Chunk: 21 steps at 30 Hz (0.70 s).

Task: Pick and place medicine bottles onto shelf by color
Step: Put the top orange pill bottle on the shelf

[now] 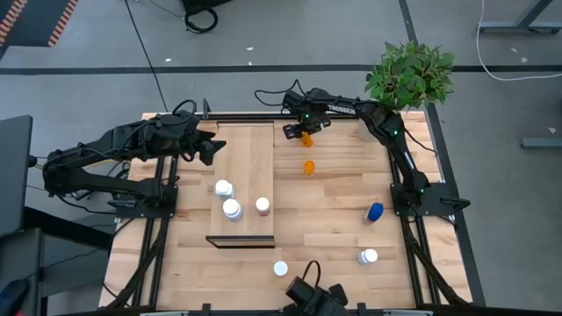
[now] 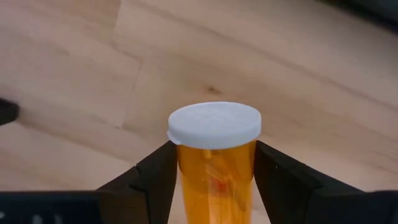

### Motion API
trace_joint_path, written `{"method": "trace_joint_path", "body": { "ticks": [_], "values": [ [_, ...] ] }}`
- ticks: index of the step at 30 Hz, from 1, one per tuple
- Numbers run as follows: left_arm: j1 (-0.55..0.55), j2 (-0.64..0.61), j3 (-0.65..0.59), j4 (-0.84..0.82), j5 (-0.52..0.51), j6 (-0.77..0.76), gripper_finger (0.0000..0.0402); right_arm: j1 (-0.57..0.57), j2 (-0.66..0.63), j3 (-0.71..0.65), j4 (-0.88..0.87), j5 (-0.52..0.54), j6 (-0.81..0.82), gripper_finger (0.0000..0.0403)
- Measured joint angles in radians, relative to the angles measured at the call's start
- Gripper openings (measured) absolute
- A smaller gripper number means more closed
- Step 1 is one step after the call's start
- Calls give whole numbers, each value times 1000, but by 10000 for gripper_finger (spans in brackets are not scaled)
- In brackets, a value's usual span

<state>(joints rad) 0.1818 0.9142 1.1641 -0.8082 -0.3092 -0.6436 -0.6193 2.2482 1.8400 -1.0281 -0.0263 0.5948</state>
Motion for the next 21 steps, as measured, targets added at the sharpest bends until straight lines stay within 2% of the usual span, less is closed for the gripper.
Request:
{"method": "trace_joint_path", "body": {
  "ticks": [6, 11, 16, 21],
  "values": [
    [0, 0, 0, 0, 0, 1, 286, 1, 0, 27, -67, -91, -51, 203],
    [0, 0, 0, 0, 0, 1, 286, 3, 0, 111, -167, -98, -108, 202],
    [0, 0, 0, 0, 0, 3, 286, 3, 0, 243, -248, -79, -135, 202],
    [0, 0, 0, 1, 0, 22, 286, 4, 0, 439, -314, -76, -140, 202]
  ]
}}
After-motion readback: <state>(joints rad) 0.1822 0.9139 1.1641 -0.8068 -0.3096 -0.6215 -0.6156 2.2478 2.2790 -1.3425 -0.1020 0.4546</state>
